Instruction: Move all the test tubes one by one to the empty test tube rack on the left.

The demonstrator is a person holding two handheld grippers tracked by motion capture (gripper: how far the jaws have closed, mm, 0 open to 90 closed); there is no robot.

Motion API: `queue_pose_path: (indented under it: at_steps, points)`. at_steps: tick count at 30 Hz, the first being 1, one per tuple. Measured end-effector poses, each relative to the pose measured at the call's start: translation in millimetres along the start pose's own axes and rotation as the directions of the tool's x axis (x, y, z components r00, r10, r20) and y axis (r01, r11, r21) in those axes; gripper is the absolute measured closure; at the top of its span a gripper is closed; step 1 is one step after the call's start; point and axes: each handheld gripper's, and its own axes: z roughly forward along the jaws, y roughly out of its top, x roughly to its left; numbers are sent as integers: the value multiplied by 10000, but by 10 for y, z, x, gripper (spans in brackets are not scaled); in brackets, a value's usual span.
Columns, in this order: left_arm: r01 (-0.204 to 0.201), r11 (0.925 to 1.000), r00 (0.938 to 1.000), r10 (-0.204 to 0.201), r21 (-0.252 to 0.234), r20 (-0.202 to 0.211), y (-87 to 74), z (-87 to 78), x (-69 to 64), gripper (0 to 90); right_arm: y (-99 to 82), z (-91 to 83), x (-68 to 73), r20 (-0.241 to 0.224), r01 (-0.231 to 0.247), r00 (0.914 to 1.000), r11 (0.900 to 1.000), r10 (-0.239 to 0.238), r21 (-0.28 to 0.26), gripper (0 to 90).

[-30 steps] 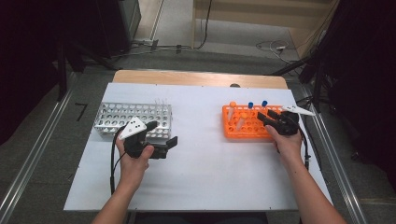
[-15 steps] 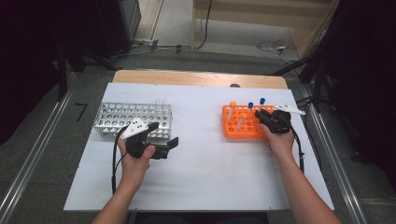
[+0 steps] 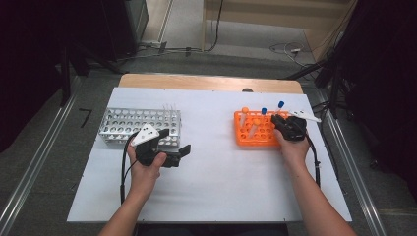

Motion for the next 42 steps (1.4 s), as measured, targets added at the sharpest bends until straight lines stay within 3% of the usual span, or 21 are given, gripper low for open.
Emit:
queue_pose_path:
  at_steps: [10,16,19,24,28,31,39,42]
  points:
    - [-77,9999,9999,77,-66,109,10,17,-22,0,117,-242,-29,-436,210,9987,9936,-260,-1110,757]
    - [-221,9997,9995,220,49,231,-3,20,-68,0,149,-446,7,-996,139,9947,9914,-270,-1304,757]
    - [-234,9997,9993,235,-34,288,10,17,-94,0,140,-564,71,-1289,413,9898,9888,-601,-1435,757]
    - [-329,9995,9991,328,5,256,8,31,-130,0,79,-773,178,-1835,528,9796,9864,-815,-1559,757]
    - [-345,9994,9990,345,-20,301,9,43,-152,0,34,-873,281,-1929,1010,9727,9835,-1293,-1500,757]
    - [-491,9988,9983,492,-24,325,37,45,-180,0,-18,-932,366,-2242,1119,9646,9853,-1389,-1292,757]
    - [-963,9953,9947,957,134,378,68,59,-307,0,-155,-1038,618,-3014,1580,9350,9803,-1871,-1183,757]
    - [-986,9949,9939,975,197,514,59,90,-340,0,-211,-1076,687,-3295,1546,9266,9824,-1810,-1049,757]
